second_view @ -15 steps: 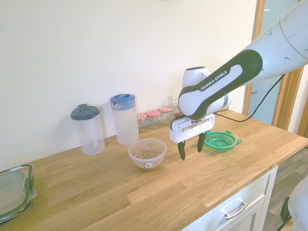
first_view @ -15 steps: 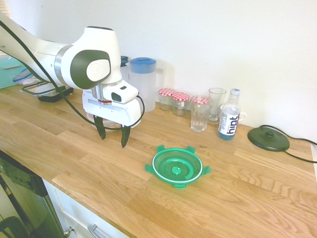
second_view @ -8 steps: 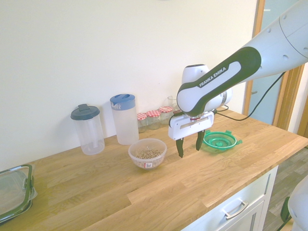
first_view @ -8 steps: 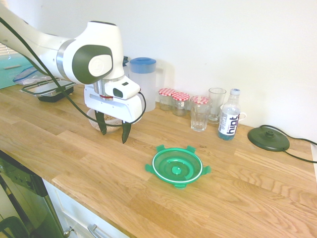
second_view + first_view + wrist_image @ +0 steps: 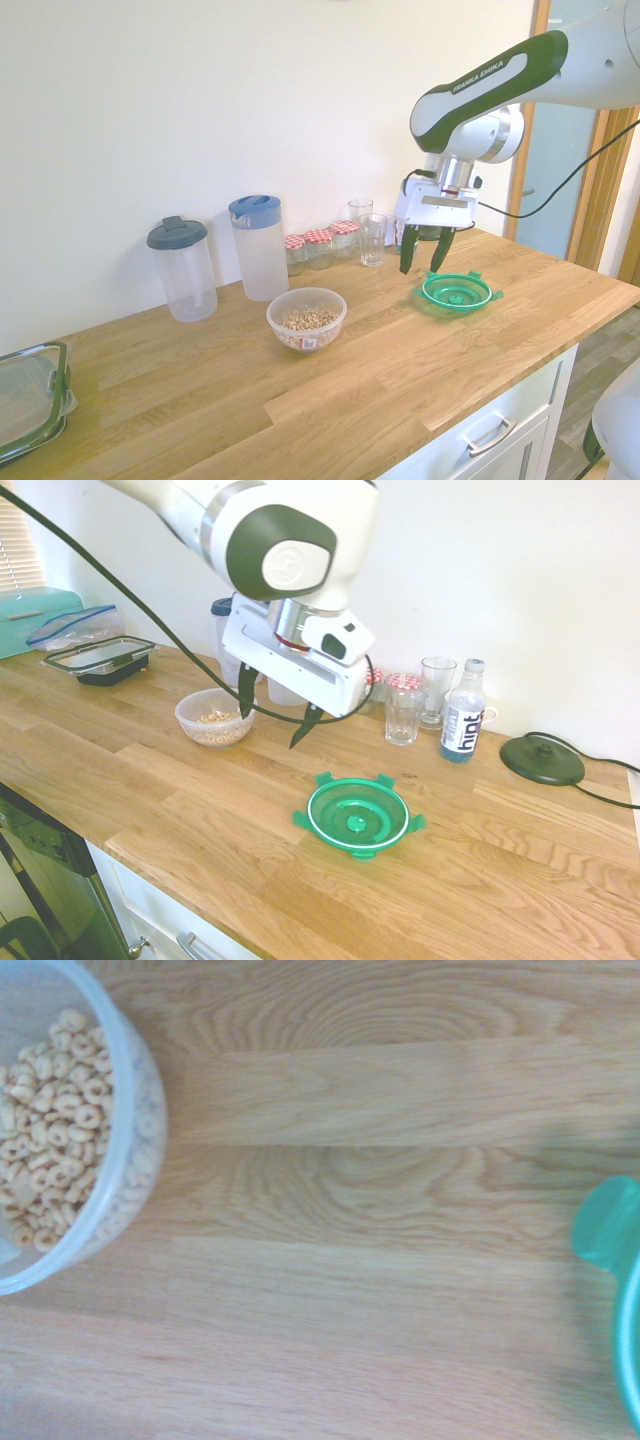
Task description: Cover the lid of food container
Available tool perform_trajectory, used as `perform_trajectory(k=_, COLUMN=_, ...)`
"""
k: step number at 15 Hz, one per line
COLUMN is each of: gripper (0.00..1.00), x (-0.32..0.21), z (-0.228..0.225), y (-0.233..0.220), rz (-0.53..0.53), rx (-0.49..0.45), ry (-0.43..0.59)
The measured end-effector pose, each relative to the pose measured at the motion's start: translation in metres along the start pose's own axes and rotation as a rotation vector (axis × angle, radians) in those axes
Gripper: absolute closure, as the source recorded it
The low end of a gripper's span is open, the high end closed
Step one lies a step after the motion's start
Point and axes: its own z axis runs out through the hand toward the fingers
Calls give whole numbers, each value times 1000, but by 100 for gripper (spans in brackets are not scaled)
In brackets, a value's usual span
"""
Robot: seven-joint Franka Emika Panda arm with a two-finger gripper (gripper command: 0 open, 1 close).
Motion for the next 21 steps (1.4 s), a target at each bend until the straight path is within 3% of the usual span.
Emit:
perform_trajectory(k=4, gripper=0, x=64, z=-24, y=69, rz=52, rx=70, ry=-82)
perform_trajectory(k=9, gripper=0, x=136, z=5, y=122, rz=46, rx=124, ry=-191)
perform_trajectory(k=13, gripper=0, x=173, z=-5, y=167, rz=43, rx=169, ry=-235)
perform_trajectory(k=21, gripper=0, x=196, z=49, y=167, rz=3, rx=271, ry=-313)
